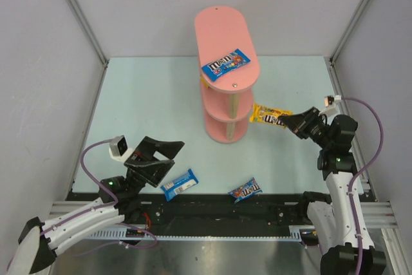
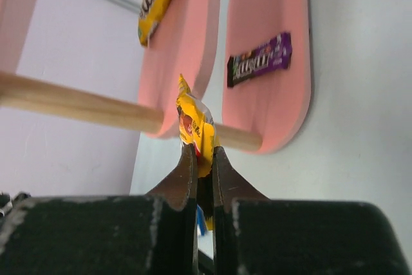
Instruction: Place and organize the candy bags onto the shelf
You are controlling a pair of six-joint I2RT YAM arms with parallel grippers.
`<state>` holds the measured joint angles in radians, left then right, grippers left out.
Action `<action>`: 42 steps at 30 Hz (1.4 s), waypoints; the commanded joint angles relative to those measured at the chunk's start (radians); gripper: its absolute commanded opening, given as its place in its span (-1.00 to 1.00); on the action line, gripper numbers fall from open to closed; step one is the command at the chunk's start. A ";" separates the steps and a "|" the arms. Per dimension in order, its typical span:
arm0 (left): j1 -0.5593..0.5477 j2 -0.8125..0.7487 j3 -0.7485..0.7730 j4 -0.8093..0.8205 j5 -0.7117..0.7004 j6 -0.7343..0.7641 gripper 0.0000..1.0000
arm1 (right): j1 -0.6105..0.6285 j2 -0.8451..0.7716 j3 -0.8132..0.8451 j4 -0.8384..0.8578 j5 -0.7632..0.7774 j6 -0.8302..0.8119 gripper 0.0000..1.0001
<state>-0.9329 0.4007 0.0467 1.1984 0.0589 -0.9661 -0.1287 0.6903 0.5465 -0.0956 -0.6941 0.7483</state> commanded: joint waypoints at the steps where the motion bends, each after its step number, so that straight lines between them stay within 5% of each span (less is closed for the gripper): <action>1: 0.009 0.018 -0.127 0.000 0.039 0.001 0.77 | -0.012 0.069 0.119 0.130 0.120 0.045 -1.00; 14: 0.017 0.026 -0.064 -0.163 0.064 0.052 0.76 | 0.012 0.477 0.391 0.272 -0.042 0.051 -1.00; 22: 0.023 -0.019 -0.071 -0.223 0.052 0.047 0.77 | 0.133 0.754 0.575 0.364 -0.165 0.074 -1.00; 42: 0.025 -0.203 -0.071 -0.422 0.019 0.058 0.75 | 0.322 1.023 0.770 0.404 -0.156 0.040 -1.00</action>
<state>-0.9169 0.2153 0.0467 0.8097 0.0929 -0.9321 0.1703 1.6749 1.2358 0.2676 -0.8291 0.8101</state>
